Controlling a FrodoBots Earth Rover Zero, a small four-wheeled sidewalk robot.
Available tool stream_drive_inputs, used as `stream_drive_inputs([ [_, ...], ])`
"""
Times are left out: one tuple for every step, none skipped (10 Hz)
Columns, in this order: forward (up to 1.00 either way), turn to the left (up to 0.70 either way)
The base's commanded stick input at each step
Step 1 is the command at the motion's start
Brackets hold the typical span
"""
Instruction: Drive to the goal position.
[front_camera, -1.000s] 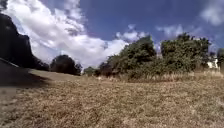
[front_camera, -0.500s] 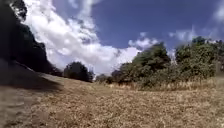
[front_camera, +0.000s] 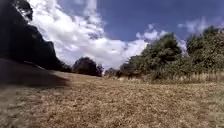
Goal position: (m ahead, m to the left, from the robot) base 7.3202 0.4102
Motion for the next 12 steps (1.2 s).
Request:
stream_drive_inputs([
  [0.7, 0.0],
  [0.7, 0.0],
  [0.7, 0.0],
  [0.7, 0.0],
  [0.7, 0.0],
  [0.7, 0.0],
  [0.7, 0.0],
  [0.7, 0.0],
  [0.7, 0.0],
  [0.7, 0.0],
  [0.7, -0.07],
  [0.7, -0.31],
])
